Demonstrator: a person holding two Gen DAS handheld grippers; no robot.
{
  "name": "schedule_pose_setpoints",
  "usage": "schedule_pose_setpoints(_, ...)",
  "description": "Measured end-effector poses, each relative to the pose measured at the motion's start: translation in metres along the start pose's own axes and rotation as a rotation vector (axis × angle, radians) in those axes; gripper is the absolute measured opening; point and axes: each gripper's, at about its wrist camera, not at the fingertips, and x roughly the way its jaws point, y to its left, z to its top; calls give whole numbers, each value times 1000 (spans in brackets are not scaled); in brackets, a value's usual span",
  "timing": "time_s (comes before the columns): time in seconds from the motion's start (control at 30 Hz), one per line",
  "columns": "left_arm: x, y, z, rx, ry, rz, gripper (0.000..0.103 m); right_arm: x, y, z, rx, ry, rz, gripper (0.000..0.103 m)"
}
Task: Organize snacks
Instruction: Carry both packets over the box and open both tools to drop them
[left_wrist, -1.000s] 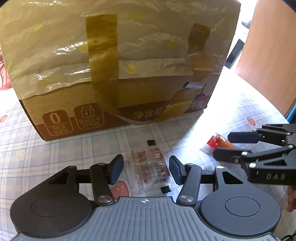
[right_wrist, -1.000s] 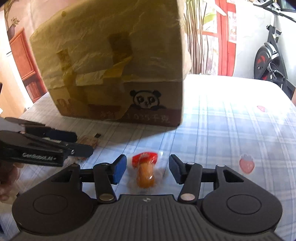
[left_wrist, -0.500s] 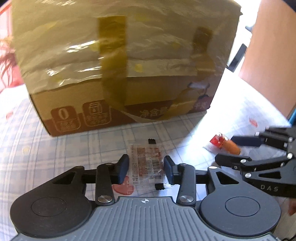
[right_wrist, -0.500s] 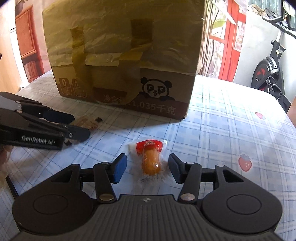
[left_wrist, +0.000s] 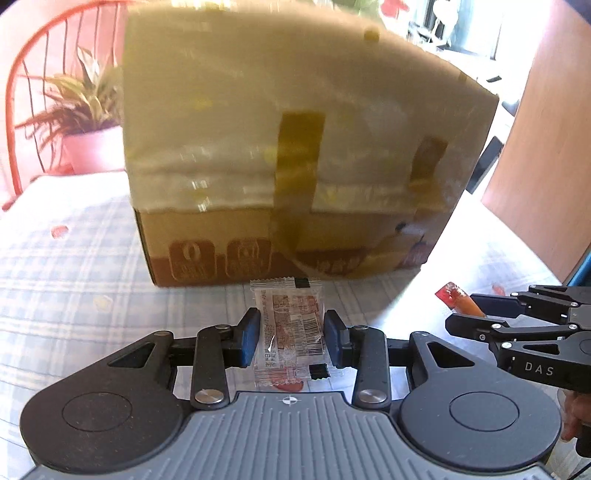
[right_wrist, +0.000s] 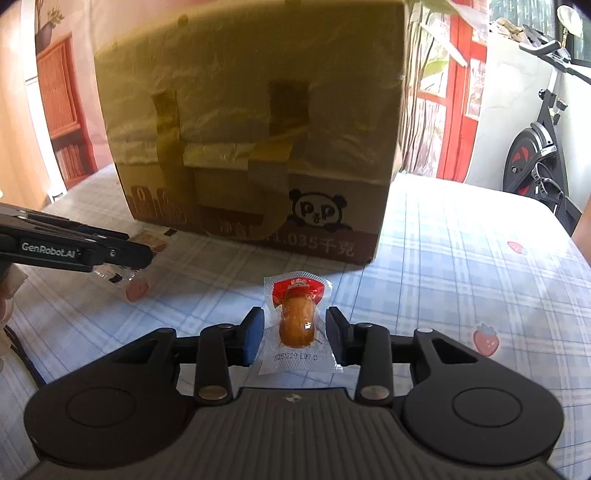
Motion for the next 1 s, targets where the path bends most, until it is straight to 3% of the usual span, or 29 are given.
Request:
schedule_pose_setpoints(0.33,-52,10,28,-31,-143,-10,39,-45,4,28,20,-134,4,39)
schedule_pose_setpoints(0.67,-90,2,79,2,-278,-74,40,-89,9,83,2,-309,32,39)
schedule_pose_setpoints(1.0,-89,2,147,50,-355,-102,40,-80,6,137,-4,-394,55,39)
